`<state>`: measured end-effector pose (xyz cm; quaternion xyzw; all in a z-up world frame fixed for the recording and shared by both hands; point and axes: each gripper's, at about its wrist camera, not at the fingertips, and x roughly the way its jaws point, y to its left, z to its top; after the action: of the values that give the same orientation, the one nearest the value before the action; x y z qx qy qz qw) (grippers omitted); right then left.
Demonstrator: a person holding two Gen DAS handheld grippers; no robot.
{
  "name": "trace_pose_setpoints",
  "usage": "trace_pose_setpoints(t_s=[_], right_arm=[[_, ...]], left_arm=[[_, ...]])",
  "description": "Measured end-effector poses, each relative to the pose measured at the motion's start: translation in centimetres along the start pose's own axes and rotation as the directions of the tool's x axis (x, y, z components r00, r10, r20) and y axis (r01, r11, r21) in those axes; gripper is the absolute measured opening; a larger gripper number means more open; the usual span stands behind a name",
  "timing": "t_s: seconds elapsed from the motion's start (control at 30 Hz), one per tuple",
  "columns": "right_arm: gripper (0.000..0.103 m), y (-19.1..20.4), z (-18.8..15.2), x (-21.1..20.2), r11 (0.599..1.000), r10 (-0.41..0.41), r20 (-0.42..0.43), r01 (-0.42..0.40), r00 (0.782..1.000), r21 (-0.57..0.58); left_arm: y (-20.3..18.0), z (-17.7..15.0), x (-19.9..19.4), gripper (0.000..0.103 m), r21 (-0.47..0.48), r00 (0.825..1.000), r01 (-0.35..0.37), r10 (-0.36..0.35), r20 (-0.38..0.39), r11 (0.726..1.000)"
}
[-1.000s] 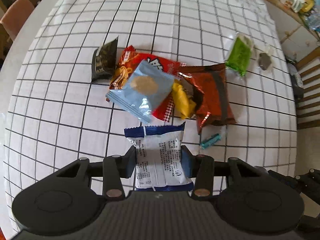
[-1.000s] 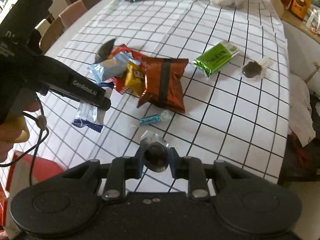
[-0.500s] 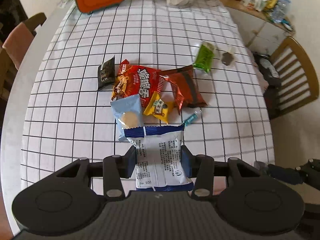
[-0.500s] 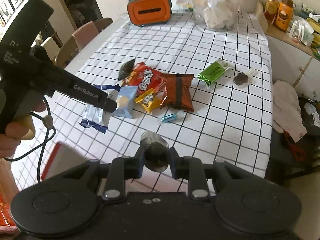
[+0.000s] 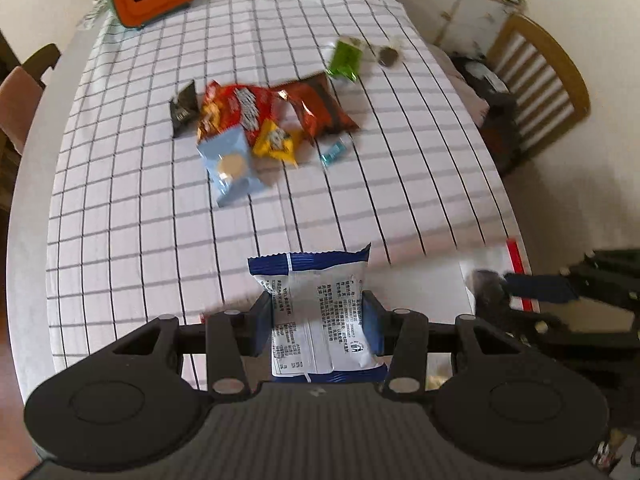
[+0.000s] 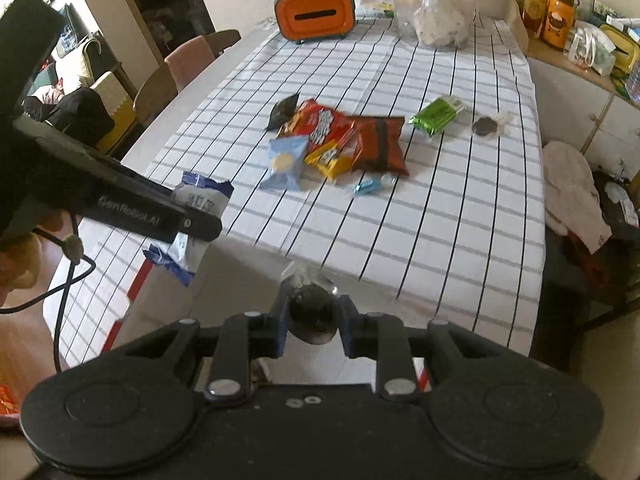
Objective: Organize snacks
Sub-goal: 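Carry both items into the white box and open both tools, then move both tools back toward the remaining snack packets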
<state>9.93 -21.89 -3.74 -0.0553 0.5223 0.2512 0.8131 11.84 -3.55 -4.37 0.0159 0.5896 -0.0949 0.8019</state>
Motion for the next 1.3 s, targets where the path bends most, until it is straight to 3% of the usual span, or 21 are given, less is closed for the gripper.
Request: trace_pose_setpoints(t_s=[0.37, 0.67, 1.03, 1.3], right_arm=[[0.024, 1.1, -4.5, 2.2, 0.999, -0.003, -0.072, 0.006, 0.997, 0.033], [0.025, 1.8, -7.3, 4.4, 0.999, -0.031, -0.12, 0.035, 0.992, 0.033], [0.025, 2.1, -8.9, 5.4, 0.997, -0.058, -0.126, 0.064, 0.99, 0.046], [0.027, 2.4, -9.1, 4.2, 0.997, -0.033, -0.088, 0.039, 0.996, 0.071]], left_arm=[[-2.0, -5.7, 2.8, 0.045, 0.073, 0.995, -0.005, 0.012, -0.1, 0.997], [-3.7, -8.4, 4.1, 0.045, 0.122, 0.992, 0.0, 0.015, -0.128, 0.993], [-4.9, -10.2, 4.7, 0.045, 0.168, 0.993, -0.027, 0.046, -0.112, 0.985], [-5.0, -10.4, 3.6, 0.045, 0.172, 0.996, -0.024, 0.038, -0.078, 0.985]])
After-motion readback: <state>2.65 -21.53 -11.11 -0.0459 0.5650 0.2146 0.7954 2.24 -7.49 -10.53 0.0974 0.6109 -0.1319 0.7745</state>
